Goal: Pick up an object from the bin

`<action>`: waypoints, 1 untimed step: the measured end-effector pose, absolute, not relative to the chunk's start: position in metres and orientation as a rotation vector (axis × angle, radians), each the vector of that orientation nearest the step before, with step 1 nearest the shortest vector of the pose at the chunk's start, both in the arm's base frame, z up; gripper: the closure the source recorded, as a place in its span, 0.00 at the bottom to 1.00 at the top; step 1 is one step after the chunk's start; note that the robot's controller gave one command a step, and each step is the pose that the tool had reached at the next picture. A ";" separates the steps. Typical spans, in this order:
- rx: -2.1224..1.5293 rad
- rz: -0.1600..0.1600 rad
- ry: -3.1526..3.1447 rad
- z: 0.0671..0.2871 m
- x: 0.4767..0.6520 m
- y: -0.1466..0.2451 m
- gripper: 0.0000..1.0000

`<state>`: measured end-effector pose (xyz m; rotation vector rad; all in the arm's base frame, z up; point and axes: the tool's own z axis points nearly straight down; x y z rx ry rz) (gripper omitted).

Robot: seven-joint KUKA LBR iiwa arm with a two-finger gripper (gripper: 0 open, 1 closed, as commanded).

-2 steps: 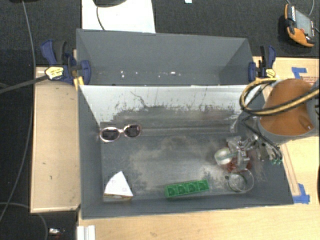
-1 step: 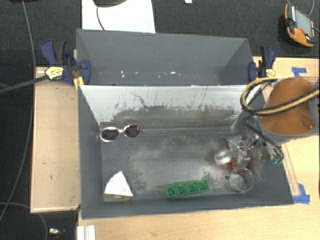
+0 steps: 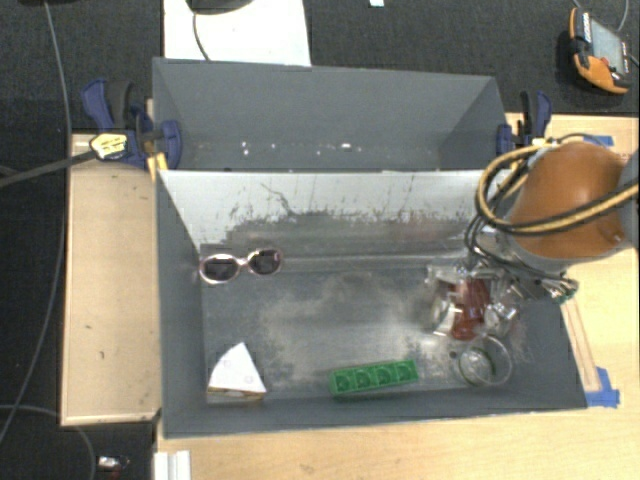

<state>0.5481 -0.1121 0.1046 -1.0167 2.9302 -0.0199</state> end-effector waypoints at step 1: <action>-1.246 -0.020 2.848 0.104 0.550 -0.109 0.00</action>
Offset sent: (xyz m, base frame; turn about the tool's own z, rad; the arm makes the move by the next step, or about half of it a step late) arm 0.0197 -0.0030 0.0910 -0.5698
